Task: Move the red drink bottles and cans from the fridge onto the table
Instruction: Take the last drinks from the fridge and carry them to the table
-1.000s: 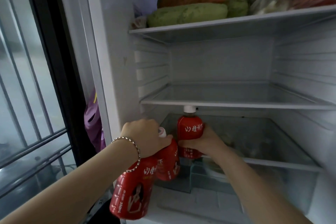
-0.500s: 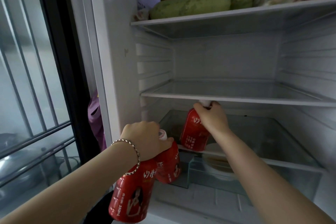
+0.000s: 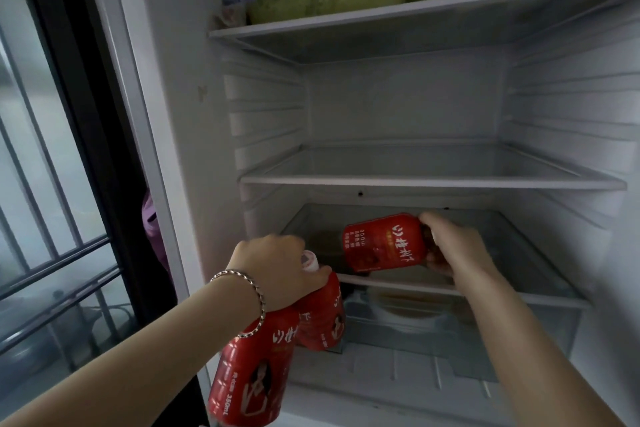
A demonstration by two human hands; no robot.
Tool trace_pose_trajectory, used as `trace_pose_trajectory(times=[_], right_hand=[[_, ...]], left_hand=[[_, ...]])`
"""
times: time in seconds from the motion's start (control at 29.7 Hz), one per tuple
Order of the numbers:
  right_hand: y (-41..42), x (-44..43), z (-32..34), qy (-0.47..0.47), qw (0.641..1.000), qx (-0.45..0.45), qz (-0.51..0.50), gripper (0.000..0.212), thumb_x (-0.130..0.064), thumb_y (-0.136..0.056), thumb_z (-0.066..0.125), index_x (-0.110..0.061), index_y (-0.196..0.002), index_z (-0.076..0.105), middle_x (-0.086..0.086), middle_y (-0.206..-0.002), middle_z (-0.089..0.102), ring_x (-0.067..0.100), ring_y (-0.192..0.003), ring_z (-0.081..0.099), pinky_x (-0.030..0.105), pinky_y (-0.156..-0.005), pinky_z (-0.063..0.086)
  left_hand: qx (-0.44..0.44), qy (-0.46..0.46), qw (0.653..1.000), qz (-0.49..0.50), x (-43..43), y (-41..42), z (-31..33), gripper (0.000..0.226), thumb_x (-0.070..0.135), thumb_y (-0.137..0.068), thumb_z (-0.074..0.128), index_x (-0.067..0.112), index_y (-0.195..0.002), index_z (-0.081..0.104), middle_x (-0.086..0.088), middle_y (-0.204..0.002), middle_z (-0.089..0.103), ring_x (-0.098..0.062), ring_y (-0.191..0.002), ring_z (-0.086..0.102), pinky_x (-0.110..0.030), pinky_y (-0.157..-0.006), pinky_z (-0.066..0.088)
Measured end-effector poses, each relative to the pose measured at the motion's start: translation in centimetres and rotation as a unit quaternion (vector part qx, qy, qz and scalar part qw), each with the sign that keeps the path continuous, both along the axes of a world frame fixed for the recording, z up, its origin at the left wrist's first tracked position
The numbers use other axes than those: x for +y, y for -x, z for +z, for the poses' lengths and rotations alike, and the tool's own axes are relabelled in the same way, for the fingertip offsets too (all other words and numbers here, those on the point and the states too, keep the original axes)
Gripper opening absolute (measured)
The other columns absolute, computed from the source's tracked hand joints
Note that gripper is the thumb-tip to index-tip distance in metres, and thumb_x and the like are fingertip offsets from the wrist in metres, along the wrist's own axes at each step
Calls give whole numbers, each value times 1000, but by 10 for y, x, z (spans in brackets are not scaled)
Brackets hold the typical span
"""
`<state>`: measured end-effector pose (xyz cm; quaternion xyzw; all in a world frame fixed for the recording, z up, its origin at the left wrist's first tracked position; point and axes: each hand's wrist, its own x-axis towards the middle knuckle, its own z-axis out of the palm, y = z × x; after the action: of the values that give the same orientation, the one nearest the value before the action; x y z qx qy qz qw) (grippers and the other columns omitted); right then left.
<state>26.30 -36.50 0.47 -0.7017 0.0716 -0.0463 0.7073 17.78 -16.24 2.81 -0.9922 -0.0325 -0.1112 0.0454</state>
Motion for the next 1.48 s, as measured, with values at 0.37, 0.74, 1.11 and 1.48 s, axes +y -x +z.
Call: trace_pose_trajectory(times=[0.37,0.74,1.11,1.48], right_hand=[[86,36,28,443,856,-252,-93,18,-41,-85,55,-24,-84,52,-6,-74,54,15,-70,50,23,-57,35],[182,24,-7,589,801,-98,28,32,-44,-84,55,-13,-89,62,3,-88,67,23,-84,63,30,-70,50],[337,-42,-39,566,810,-118,97,28,-43,-84,58,-16,-93,60,2,-88,65,20,-83,61,27,-64,47],[488,-138,-19,652,757,-37,-16,32,-47,-83,49,-17,-71,51,2,-79,62,21,-77,58,26,-54,37]], left_hand=[[-46,-32,994,-98,16,28,-23,44,67,-83,36,29,-93,56,8,-97,66,-14,-87,61,-25,-70,41],[-26,-18,987,-157,7,115,-55,41,69,-84,34,30,-83,47,12,-75,55,-6,-69,52,-18,-63,38],[-81,36,994,-62,-39,284,-75,53,71,-78,36,22,-75,56,10,-72,63,-8,-69,61,-22,-66,49],[-37,45,981,-187,-128,399,-58,50,71,-79,38,23,-72,53,11,-69,62,-5,-64,56,-18,-58,41]])
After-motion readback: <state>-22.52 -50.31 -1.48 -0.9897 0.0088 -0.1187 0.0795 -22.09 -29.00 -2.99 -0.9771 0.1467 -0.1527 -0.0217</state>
